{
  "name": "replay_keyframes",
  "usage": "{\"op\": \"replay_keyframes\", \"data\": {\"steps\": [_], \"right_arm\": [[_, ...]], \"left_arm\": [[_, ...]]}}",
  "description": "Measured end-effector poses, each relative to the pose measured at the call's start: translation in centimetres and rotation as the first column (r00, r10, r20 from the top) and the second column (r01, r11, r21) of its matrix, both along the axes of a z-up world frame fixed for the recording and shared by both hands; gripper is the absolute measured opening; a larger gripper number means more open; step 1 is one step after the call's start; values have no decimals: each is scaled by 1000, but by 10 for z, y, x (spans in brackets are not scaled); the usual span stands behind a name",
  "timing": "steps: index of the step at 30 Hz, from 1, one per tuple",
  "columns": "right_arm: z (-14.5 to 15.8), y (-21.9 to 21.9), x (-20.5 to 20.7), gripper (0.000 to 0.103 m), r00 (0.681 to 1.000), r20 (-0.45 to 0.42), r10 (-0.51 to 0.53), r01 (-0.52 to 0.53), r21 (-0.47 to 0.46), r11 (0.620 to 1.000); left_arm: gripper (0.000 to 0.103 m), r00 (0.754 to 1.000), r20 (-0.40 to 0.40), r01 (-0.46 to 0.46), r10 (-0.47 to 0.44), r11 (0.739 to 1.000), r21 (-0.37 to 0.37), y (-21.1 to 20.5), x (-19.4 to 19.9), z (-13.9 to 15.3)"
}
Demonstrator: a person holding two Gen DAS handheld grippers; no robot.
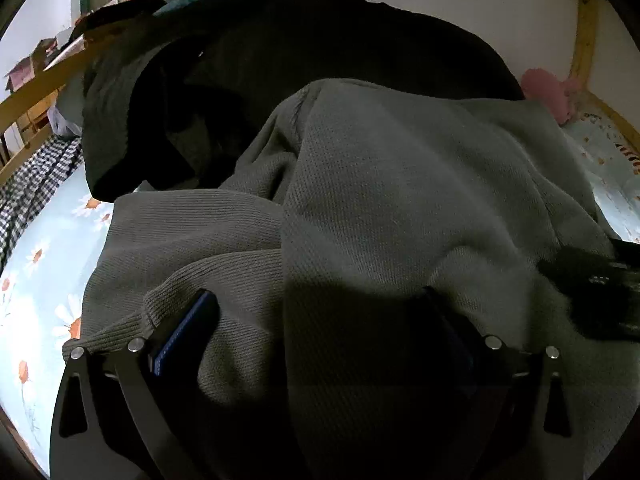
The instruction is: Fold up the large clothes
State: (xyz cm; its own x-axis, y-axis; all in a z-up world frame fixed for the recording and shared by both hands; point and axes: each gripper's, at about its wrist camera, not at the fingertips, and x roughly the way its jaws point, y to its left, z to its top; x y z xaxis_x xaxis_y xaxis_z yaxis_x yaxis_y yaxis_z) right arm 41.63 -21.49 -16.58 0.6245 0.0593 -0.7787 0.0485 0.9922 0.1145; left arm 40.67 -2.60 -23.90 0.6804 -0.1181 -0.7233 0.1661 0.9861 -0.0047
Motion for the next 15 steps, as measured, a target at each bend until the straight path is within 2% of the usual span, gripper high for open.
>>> {"op": "replay_keyframes", "data": {"steps": [1, 3, 5, 7, 9, 11, 13, 15], "right_arm": [[5, 0, -19, 100, 1000, 30, -1, 1, -2, 1000], [-1, 5, -43, 100, 999, 30, 24, -24, -14, 1000], [-18, 18, -47, 100, 998, 10, 54, -53, -106, 993], [-30, 25, -48, 100, 995, 48, 83, -73, -184, 980], [-31, 20, -45, 100, 997, 43, 60, -54, -139, 989], [-18, 23, -49, 100, 999, 35, 40, -34, -153, 988], [-6, 24, -65, 100, 996, 74, 40, -30, -132, 991], [-7, 27, -82, 100, 995, 91, 45, -34, -119, 992]], "left_arm": [[97, 1000, 3, -1, 1, 1000, 1, 0, -1, -1], [97, 1000, 13, -3, 3, 1000, 4, 2, -1, -3], [97, 1000, 22, -4, 4, 1000, 7, 0, -7, -5], [97, 1000, 27, -5, 5, 1000, 13, -3, -13, -9], [97, 1000, 28, -5, 5, 1000, 14, -4, -16, -10], [97, 999, 34, -5, 4, 1000, 13, -5, -19, -11], [97, 999, 43, -7, 6, 1000, 17, -9, -21, -13], [97, 999, 52, -10, 9, 1000, 21, -8, -20, -11]]}}
